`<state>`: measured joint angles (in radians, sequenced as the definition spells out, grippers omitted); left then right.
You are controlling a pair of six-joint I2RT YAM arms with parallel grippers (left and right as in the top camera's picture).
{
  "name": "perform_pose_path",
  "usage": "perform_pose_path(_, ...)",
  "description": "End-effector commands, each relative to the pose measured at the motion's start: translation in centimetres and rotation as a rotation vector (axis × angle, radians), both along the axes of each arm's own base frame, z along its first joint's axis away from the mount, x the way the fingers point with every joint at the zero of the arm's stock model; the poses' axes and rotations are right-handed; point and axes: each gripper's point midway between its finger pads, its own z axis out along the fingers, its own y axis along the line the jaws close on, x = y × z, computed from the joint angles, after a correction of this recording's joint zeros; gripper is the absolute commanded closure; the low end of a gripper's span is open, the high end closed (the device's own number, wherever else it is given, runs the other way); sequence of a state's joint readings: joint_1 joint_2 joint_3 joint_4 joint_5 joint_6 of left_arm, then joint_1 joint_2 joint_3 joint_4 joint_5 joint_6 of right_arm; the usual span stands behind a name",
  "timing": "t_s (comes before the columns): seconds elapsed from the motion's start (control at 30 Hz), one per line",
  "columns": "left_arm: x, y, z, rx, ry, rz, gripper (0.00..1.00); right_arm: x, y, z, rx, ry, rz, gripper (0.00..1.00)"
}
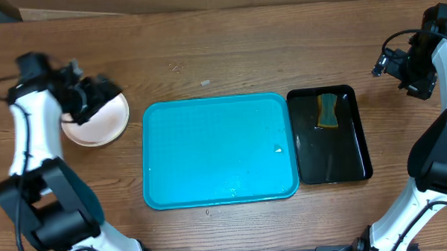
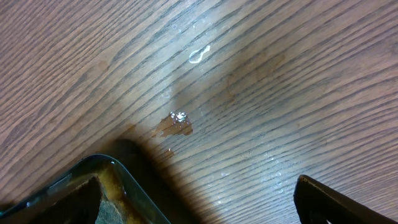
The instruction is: Clean dirty plates on tray and stack at the side
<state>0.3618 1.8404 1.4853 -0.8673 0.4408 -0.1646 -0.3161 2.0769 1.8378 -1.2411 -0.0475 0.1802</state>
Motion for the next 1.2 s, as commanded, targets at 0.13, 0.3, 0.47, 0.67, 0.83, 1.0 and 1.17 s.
perform_pose_path(0.13,1.2,-9.1,2.5,0.057,-0.072,-0.238,0.0,0.5,-0.2,1.4,-0.014,-0.039,-0.004,0.0)
perform_pose_path(0.3,0.8,-14.3,2.5,0.052,-0.075,-0.361,0.0,0.5,-0.2,1.4,-0.014,-0.039,-0.004,0.0)
perform_pose_path(0.47,0.1,-17.9,2.5,0.049,-0.077,-0.446,0.0,0.5,-0.2,1.4,-0.014,-0.039,-0.004,0.0)
perform_pose_path(0.67,-0.4,-19.9,2.5,0.047,-0.078,-0.492,0.0,0.5,0.0,1.3,-0.013,-0.039,0.001,0.0)
perform_pose_path(0.83,-0.4,-19.9,2.5,0.05,-0.078,-0.493,0.0,0.5,0.7,5.5,-0.042,-0.132,0.017,0.0)
perform_pose_path(1.0,-0.4,-19.9,2.5,0.049,-0.078,-0.493,0.0,-0.9,2.6,14.2,-0.101,-0.338,0.048,0.0)
perform_pose_path(1.17,-0.4,-19.9,2.5,0.049,-0.078,-0.493,0.0,-4.8,5.8,23.7,-0.155,-0.58,0.102,0.0)
